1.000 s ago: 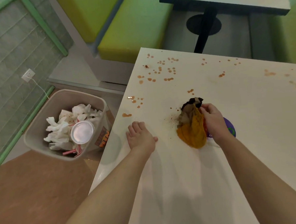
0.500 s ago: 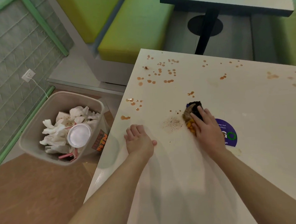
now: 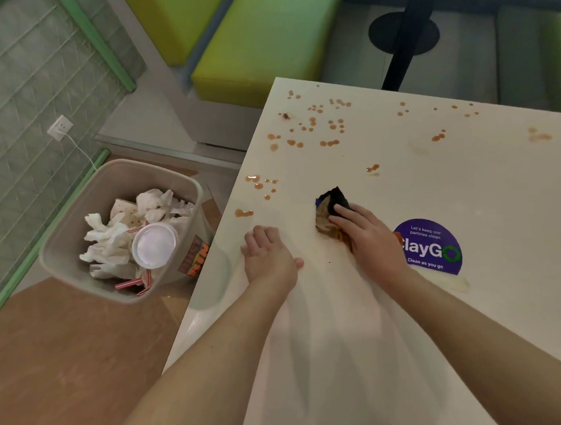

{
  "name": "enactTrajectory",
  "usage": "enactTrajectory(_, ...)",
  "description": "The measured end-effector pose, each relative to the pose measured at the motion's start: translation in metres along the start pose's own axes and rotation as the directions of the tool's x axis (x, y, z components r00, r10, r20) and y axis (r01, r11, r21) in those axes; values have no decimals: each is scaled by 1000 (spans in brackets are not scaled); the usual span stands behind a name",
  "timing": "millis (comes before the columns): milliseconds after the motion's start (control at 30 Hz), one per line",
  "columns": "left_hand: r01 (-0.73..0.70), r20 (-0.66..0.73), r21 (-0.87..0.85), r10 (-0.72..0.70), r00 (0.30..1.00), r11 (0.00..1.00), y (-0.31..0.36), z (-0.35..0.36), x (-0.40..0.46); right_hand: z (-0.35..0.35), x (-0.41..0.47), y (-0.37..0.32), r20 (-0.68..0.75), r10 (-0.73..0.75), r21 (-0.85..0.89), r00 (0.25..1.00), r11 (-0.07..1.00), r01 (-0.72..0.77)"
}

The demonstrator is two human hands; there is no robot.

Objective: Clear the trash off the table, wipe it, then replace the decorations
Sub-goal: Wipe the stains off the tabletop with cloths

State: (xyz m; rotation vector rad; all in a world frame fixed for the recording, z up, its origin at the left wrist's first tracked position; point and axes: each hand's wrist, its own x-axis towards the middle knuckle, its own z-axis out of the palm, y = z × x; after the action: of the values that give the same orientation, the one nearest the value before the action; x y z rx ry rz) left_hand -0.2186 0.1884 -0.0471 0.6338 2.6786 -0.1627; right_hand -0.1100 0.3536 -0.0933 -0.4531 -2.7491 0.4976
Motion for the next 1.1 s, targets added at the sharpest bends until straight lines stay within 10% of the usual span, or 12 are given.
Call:
enactTrajectory(167, -1, 15, -5, 1, 1000, 1000, 0, 0, 1, 8, 38, -12, -85, 294, 91, 952, 954, -286)
enactTrajectory(433, -3, -5, -7, 3, 1000, 1000, -2, 2, 0, 12, 10, -18, -122, -3, -51, 993, 999, -4)
enactTrajectory(633, -15, -29, -50, 14, 999, 999, -4, 5, -1, -4, 53, -12, -116, 291, 12, 950, 956, -292)
enactTrajectory(933, -6, -33, -41, 5, 999, 999, -4, 2, -3, -2, 4, -23, -141, 69, -19, 988, 997, -72)
enactTrajectory(1100, -13, -41, -67, 10, 999, 998, -3, 2, -3, -13, 43, -6, -112, 355, 32, 928, 935, -354)
